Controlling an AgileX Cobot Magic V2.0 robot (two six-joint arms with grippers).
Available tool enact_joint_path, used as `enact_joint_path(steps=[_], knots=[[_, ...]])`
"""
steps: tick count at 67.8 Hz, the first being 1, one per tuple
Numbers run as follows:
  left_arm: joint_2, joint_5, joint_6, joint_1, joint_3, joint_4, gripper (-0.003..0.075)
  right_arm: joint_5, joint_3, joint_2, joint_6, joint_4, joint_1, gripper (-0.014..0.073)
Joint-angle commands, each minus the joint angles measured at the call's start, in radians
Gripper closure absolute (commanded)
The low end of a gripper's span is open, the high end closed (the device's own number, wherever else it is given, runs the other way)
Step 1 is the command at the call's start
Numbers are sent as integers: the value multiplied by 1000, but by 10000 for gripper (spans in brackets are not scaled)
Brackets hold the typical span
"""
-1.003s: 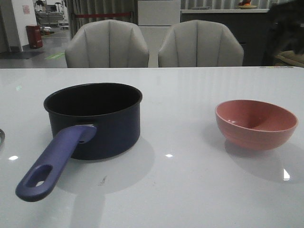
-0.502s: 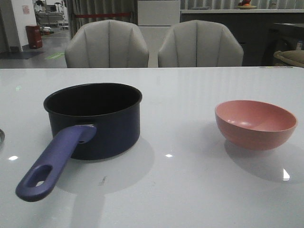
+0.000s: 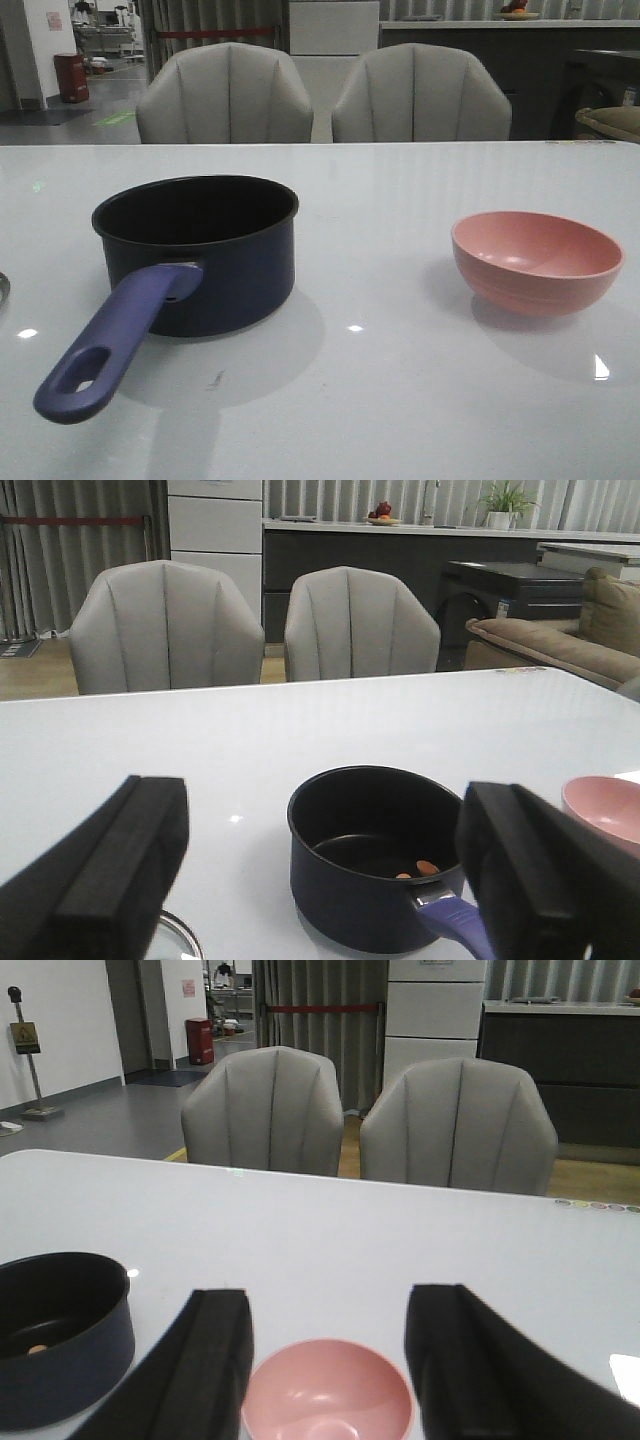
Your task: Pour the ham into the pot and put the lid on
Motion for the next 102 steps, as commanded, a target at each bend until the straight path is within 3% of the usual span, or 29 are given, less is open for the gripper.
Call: enact_joint_path(steps=[1, 13, 26, 30, 44, 72, 102], knots=[[14, -84, -3, -9, -26, -7, 137, -40, 36, -59, -13, 8, 22, 132], [14, -84, -3, -9, -26, -7, 137, -30, 109, -90, -13, 8, 36, 167], [14, -82, -3, -9, -26, -7, 137, -32, 124, -90, -13, 8, 36, 476], [14, -82, -3, -9, -26, -7, 137, -32, 124, -90, -13, 8, 36, 442], [49, -62, -3, -9, -49, -4, 137, -32, 124, -90, -13, 8, 36, 447], [410, -6, -119, 22, -264, 58, 133, -32, 124, -90, -13, 8, 36, 447], [775, 42, -150, 314, -396, 24, 120, -32, 124, -90, -13, 8, 36, 447]])
